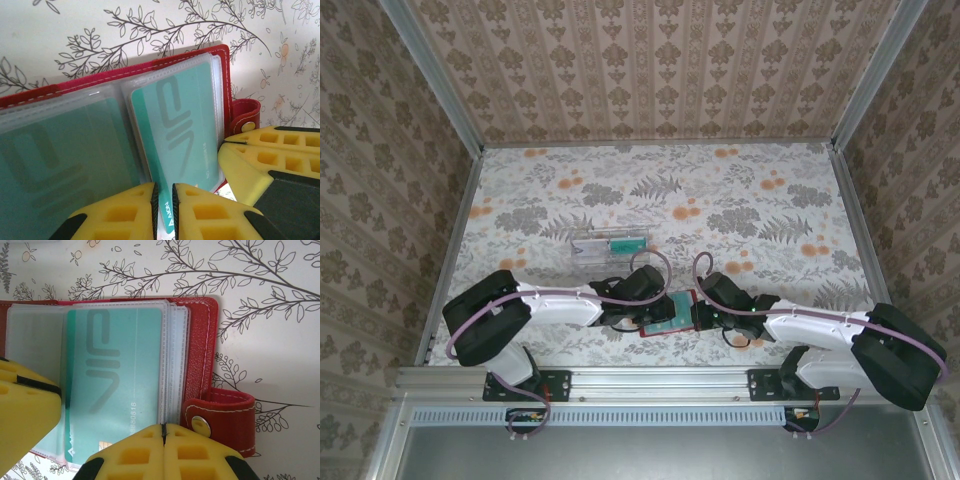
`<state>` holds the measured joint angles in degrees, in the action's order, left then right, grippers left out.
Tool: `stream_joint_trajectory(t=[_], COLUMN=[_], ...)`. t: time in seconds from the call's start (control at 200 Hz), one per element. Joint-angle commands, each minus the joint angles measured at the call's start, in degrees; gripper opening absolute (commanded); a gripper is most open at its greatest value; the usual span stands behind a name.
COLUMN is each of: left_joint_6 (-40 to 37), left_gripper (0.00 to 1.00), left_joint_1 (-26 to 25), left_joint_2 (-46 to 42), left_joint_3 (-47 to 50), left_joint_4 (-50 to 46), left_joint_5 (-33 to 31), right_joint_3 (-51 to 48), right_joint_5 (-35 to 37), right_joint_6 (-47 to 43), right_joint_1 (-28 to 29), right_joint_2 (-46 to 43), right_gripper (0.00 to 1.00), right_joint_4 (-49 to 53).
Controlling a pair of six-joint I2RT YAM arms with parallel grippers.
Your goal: Take the credit cards out of the card holder
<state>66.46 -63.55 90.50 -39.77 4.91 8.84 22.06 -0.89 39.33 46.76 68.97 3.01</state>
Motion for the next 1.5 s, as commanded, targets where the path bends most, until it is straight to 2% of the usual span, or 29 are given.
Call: stream_joint_trajectory(t=[0.0, 0.385, 0.765, 1.0, 1.05, 1.495], left_joint_6=[0.9, 1.3, 0.7, 1.0, 1.1, 2.0], left_gripper=[0.18, 0.18, 0.18, 0.13, 0.09, 0.0], left_joint_1=[0.3, 0.2, 0.1, 0.1, 0.2, 0.7], left_joint_2=[1.8, 1.3, 2.6, 2.0, 1.8, -3.1], left_joint_3=[0.3, -0.9, -0.8, 0.1, 0.4, 4.4], left_joint_4=[1.0, -4.5, 1.4, 3.2, 3.2, 2.4], left_joint_5=[0.5, -0.8, 0.9, 0.8, 0.6, -0.6], right_joint_3=[-0.8, -0.7, -0.8, -0.8, -0.8, 0.0], right_joint_5=[-1.1, -0.9, -1.0, -2.6, -2.8, 0.4], right_joint_6=[0.8, 0.8, 0.8, 0.5, 0.5, 1.4], right_joint_1=[0.4, 0.4, 0.5, 0.9, 1.0, 1.0], right_joint_2=[0.6, 0.3, 0.8, 1.2, 1.2, 3.4], right_gripper=[0.03, 0.03, 0.03, 0.03, 0.03, 0.03], right_joint_4=[0.6, 1.1, 0.7, -0.8, -1.1, 1.3])
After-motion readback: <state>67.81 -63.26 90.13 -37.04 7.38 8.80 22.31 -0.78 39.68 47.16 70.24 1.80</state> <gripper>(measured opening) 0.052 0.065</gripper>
